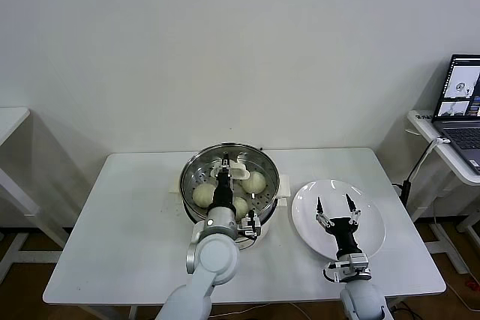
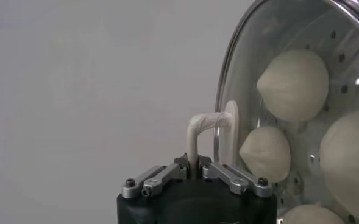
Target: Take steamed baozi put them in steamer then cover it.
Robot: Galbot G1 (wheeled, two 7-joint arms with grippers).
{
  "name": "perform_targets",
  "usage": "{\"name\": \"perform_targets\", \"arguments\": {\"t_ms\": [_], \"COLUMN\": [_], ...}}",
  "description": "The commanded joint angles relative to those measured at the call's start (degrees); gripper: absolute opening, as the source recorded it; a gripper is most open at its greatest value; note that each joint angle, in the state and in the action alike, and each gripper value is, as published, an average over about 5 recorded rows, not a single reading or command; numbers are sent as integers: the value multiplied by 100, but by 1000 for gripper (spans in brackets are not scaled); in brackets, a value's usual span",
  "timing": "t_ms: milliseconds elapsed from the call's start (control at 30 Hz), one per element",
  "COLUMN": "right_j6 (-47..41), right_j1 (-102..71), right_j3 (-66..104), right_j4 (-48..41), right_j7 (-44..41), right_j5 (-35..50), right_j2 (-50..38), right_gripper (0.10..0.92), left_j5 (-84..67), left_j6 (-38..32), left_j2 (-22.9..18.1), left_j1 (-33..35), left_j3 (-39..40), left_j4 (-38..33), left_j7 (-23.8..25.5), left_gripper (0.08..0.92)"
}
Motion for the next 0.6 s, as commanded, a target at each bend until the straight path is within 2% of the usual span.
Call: {"name": "perform_targets", "arguments": {"t_ms": [33, 300, 600], "right_j6": [-1, -5, -42], "right_j1": [1, 13, 38], "right_j3": [4, 0, -22], "right_j4": [3, 20, 66], "right_j7": [4, 9, 28], "right_j5": [6, 14, 166], "right_j2": [-6, -26, -72], "right_gripper": [823, 823, 823], "left_j5": [-12, -331, -2085], "left_j6": [-9, 45, 298], "left_j2": [23, 330, 1311], "left_j1": [100, 415, 946], "left_j3": [0, 65, 4], "left_j4": [-209, -1038, -2553], "left_j7": [-9, 50, 215], "left_gripper": [334, 567, 802]}}
